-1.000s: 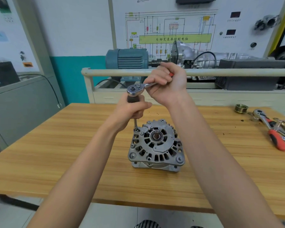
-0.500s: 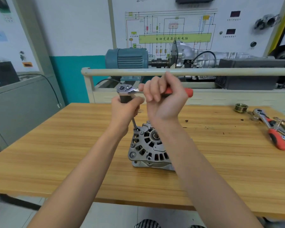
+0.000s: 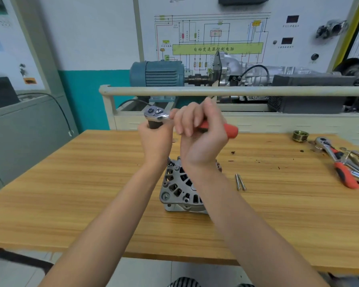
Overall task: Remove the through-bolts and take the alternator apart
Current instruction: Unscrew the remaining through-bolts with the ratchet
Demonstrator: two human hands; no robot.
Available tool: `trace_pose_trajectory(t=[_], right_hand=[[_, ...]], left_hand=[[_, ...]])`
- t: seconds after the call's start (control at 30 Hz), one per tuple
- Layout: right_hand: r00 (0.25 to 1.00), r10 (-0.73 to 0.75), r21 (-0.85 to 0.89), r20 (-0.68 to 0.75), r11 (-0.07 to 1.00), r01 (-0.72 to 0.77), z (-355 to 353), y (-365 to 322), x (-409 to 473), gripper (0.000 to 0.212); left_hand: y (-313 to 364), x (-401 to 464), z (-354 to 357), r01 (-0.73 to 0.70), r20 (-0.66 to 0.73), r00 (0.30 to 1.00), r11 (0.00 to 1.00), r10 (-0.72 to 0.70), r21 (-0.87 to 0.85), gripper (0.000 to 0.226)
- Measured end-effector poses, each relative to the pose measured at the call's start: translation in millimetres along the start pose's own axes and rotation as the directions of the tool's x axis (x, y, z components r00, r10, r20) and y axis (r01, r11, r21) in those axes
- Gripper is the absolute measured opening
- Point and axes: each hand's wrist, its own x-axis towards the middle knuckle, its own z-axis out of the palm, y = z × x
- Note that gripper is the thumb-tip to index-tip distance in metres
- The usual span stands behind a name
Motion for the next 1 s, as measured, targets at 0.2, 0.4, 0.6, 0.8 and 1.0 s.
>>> trace_pose_trajectory(t=[0.2,0.4,0.6,0.8,1.0], right_hand=[[0.993,0.077,0.004,0.084,0.997,-0.078,-0.9,-7.1,9.7,0.042],[0.789,0.614,0.280,0.000,0.757,-0.590,-9.7,-22.9,57.7,0.054],[0.865,0.489,0.255,-0.112,0.856,-0.450,-2.5,-15.8,48.1,0.051],[0.999,0.021,0.076,0.040,0.997,-0.024,-3.3,-3.3,-4.0,0.040],[0.939,0.340,0.145,0.044,0.928,-0.343,-7.9,-19.7,29.4,0.048]], left_hand=[[-0.3,0.3,-3.3,0.022,0.018,1.000,1.000,-0.022,-0.019,0.025],[2.2,7.6,-20.1,0.020,0.490,0.871,1.000,-0.023,0.012,0.038],[0.8,7.7,-14.9,0.068,0.362,0.928,0.996,-0.086,0.062,0.034],[-1.4,-1.8,-2.5,0.035,0.069,0.997,0.999,-0.034,-0.013,0.016],[-1.0,5.1,-13.8,0.034,0.271,0.961,0.998,-0.045,0.044,0.038]])
